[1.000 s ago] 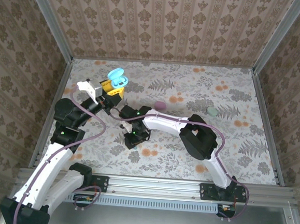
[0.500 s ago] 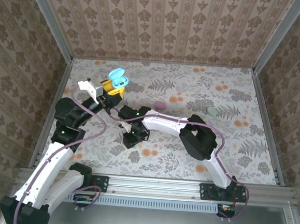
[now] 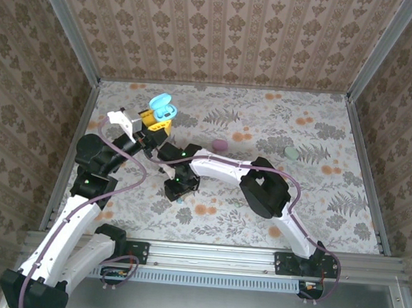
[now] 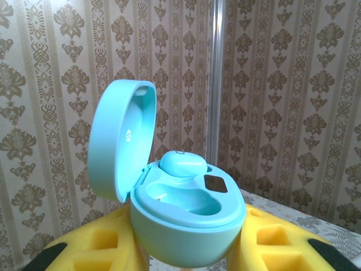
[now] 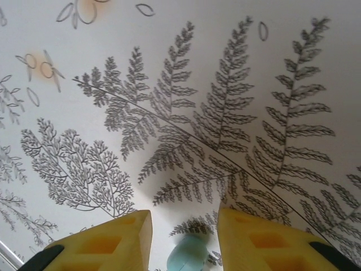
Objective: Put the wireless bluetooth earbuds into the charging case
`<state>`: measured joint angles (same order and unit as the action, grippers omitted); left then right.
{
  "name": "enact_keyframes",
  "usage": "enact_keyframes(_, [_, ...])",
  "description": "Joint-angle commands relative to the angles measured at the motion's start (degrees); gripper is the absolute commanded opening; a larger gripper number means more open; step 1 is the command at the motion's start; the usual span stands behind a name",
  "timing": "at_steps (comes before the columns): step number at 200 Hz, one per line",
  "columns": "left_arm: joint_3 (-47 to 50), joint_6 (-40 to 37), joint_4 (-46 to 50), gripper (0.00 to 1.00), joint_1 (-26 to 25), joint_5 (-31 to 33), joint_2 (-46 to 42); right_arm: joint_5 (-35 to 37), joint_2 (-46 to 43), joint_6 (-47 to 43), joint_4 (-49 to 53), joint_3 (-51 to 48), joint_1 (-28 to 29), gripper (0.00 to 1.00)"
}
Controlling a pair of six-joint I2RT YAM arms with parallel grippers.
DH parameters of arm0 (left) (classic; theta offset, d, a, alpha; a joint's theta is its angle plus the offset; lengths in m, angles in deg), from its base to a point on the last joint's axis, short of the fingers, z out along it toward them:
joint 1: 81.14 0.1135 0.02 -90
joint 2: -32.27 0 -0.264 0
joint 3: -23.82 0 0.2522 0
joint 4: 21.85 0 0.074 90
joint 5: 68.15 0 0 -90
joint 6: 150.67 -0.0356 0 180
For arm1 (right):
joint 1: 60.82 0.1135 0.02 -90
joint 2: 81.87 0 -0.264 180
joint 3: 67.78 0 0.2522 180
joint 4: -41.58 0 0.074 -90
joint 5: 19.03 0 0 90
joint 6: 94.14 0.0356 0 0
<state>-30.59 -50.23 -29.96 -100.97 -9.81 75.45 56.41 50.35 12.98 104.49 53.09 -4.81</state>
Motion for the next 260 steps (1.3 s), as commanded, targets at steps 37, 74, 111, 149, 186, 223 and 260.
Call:
enact_keyframes(37, [-1.7,-0.5,-1.3,0.29,-0.4,-0.4,0.2,5.2,0.7,10.0,7.7,2.5,1.3,0.40])
enact_keyframes(74, [-1.7,-0.3,-1.7,0.29,-0.4,-0.7,0.7,4.7,1.4,14.4,8.0,3.2,2.0,0.38])
enact_keyframes(111, [-1.4,-0.2,-2.0,0.29,-0.4,-0.6,0.5,6.4,2.2,15.1,8.2,3.4,2.0,0.36])
enact_keyframes(149, [-1.4,-0.3,-1.9,0.29,-0.4,-0.7,0.5,8.4,3.3,14.7,8.8,4.7,2.0,0.32])
enact_keyframes(186, [-1.1,-0.3,-1.7,0.29,-0.4,-0.6,0.3,8.0,3.8,15.0,9.0,5.5,2.0,0.25])
enact_keyframes(223, [-1.2,-0.8,-1.1,0.29,-0.5,-0.5,0.4,9.4,-0.4,16.0,7.1,2.0,1.6,0.22])
enact_keyframes(260, [-1.4,-0.7,-0.9,0.29,-0.6,-1.5,2.1,4.5,-15.2,21.2,-8.0,-15.1,-2.8,0.21])
